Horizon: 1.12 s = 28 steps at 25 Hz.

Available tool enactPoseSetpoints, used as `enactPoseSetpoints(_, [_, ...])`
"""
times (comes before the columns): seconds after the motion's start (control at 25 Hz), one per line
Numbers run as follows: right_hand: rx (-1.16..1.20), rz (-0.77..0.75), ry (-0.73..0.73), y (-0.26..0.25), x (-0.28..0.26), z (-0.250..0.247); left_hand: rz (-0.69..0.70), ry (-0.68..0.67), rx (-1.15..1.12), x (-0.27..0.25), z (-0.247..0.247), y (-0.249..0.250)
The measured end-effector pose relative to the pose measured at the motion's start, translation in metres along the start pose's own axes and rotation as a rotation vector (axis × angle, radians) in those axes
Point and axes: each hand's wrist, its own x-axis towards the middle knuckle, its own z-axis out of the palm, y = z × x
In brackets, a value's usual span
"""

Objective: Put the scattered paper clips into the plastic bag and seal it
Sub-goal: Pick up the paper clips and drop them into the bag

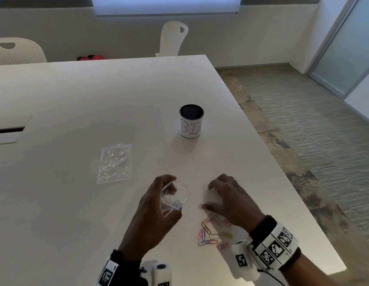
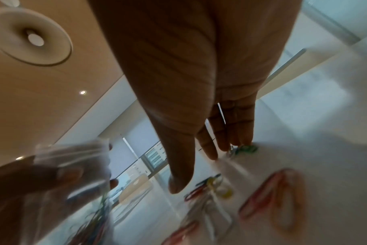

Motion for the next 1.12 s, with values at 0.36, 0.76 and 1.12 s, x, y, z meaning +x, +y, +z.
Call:
enactPoseSetpoints(0.36, [-0.05, -0.029, 0.001, 0.005, -0.01, -0.018, 0.002, 0.012, -0.008, 0.0, -0.002, -0.002])
enactPoseSetpoints(0.76, [-0.112, -0.11, -0.187, -0.002, -0.029, -0.02, -0.005, 0.013, -0.023, -0.001, -0.002, 0.001])
enactPoseSetpoints(1.12, [-0.092, -0.172, -0.073, -0.017, -0.032, 0.005, -0.002, 0.003, -0.015, -0.001, -0.002, 0.0])
